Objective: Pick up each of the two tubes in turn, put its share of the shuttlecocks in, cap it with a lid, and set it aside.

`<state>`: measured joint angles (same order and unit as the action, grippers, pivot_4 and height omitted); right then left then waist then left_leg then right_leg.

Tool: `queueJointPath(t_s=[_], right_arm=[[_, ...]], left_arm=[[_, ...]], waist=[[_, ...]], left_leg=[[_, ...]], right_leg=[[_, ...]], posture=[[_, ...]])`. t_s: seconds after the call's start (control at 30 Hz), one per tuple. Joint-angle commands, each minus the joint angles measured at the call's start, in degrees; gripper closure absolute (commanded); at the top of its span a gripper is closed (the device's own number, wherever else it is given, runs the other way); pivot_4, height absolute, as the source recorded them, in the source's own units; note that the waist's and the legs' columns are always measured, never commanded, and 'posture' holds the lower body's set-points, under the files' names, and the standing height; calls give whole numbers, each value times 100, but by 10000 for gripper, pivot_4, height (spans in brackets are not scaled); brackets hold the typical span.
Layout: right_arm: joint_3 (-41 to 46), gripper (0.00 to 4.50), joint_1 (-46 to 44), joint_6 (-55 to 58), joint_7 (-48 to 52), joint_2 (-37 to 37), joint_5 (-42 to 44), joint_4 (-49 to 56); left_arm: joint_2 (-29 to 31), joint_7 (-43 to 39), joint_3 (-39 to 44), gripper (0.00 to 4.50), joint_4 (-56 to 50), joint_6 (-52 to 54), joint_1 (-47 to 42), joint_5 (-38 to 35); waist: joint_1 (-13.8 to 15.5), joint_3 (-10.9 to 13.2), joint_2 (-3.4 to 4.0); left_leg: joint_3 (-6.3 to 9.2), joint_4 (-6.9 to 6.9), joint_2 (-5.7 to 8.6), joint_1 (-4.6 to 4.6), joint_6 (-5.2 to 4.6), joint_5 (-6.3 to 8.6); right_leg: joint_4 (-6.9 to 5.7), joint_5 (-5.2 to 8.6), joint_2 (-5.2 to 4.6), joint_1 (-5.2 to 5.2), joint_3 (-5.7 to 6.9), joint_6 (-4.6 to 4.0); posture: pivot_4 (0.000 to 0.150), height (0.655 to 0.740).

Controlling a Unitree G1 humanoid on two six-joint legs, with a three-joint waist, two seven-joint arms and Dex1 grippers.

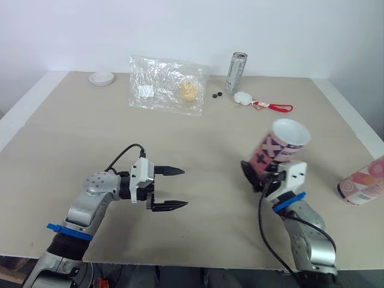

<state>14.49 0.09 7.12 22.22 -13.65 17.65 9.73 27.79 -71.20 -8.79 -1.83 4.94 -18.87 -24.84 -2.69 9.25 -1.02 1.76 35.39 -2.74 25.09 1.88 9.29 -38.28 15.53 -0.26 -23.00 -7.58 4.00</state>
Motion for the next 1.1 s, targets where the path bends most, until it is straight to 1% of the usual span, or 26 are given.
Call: queueJointPath(t_s=[0.03, 0.2, 0.33, 0.63, 0.93, 0.97, 1.0, 1.1], right_arm=[[614, 10874, 59, -117, -662, 67, 52, 164], [893, 10874, -139, -17, -972, -4, 150, -51], [1094, 10874, -430, 20, -1149, -100, 200, -469], [1073, 10874, -679, -2, -1209, -216, 167, -1100], [878, 10874, -532, 51, -1015, -276, 45, -1206], [871, 4199, -477, 98, -989, -280, 72, -1149], [878, 963, -424, 146, -984, -272, 120, -1083], [861, 337, -198, 198, -968, -291, 123, -817]], left_arm=[[-222, 138, 91, 0, -247, -159, 45, -138], [-503, 332, 12, 0, -210, -236, 23, -34], [-620, 469, -30, 0, -179, -295, -27, 88], [-580, 578, -27, 0, -267, -285, 34, 206], [-554, 642, -42, 0, -362, -232, 81, 227], [-551, 647, -46, 0, -366, -221, 83, 231], [-548, 650, -49, 0, -368, -211, 83, 233], [-543, 646, -58, 0, -345, -197, 67, 239]], waist=[[0, 0, 2], [-11, -1, 4], [-15, 0, 7], [-12, 0, 8], [-13, 0, 9], [-14, -1, 9], [-13, -1, 8], [-12, -1, 7]], left_leg=[[-1, 0, 0, 0, 0, 0], [-6, 2, 0, -5, -2, -1], [-6, 2, -1, -5, -7, -5], [-6, -2, 2, -3, -7, -4], [-6, 0, 1, -4, -8, -4], [-6, 0, 2, -4, -7, -4], [-6, 0, 1, -4, -7, -4], [-3, -1, 1, -4, -7, -4]], right_leg=[[0, 0, -1, 0, -1, -2], [0, -2, -3, 1, -3, -11], [0, -7, -1, 1, -3, -14], [1, -7, -1, 1, -6, 5], [1, -4, -1, 3, -7, -6], [1, -3, -1, 4, -7, -7], [1, -3, -1, 4, -7, -7], [1, 0, 0, 5, -5, -9]], posture=[[1500, 7400], [1500, 7400], [1500, 7400], [1500, 7400], [1500, 7400], [1500, 7400], [1500, 7400], [1500, 7400]])
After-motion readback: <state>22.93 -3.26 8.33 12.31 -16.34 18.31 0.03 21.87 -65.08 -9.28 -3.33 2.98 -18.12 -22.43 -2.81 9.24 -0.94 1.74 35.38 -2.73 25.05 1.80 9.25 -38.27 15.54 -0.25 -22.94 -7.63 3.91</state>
